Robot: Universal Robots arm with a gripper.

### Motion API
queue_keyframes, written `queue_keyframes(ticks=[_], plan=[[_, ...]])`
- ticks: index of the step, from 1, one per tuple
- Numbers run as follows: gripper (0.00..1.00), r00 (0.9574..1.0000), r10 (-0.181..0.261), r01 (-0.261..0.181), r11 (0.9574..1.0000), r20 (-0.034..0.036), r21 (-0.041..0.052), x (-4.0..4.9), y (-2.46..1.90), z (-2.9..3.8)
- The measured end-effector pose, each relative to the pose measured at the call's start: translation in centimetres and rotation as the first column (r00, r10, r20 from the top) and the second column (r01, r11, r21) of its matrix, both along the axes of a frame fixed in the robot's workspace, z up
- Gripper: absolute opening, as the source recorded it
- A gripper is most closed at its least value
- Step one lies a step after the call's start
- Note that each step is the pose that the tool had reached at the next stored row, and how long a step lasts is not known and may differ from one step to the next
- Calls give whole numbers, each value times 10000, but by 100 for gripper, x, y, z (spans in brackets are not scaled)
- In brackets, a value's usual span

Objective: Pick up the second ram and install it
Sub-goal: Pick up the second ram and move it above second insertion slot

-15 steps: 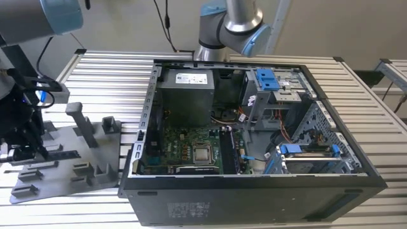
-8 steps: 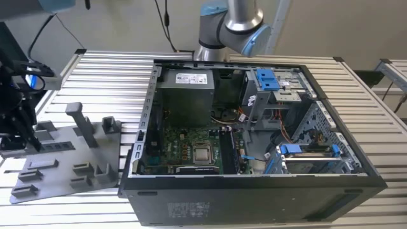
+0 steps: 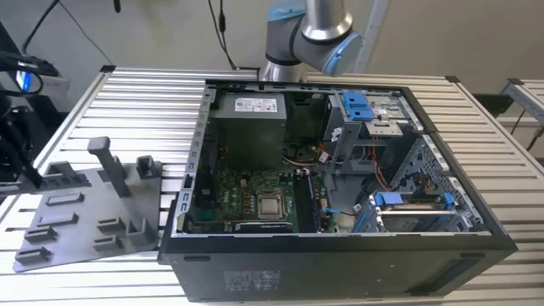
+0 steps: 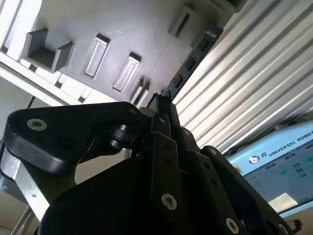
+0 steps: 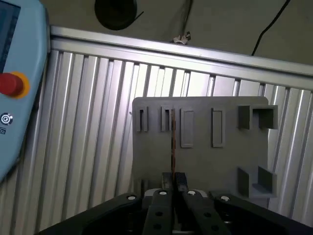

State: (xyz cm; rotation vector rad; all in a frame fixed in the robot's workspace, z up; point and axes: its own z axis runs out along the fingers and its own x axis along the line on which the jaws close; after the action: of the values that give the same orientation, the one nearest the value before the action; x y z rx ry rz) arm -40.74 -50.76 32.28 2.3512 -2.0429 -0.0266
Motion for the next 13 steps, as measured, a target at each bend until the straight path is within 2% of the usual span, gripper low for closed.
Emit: queue_keyframes(ticks=[13], plan=[[14,10000,0,0,10000,-1,0,0,0,593]])
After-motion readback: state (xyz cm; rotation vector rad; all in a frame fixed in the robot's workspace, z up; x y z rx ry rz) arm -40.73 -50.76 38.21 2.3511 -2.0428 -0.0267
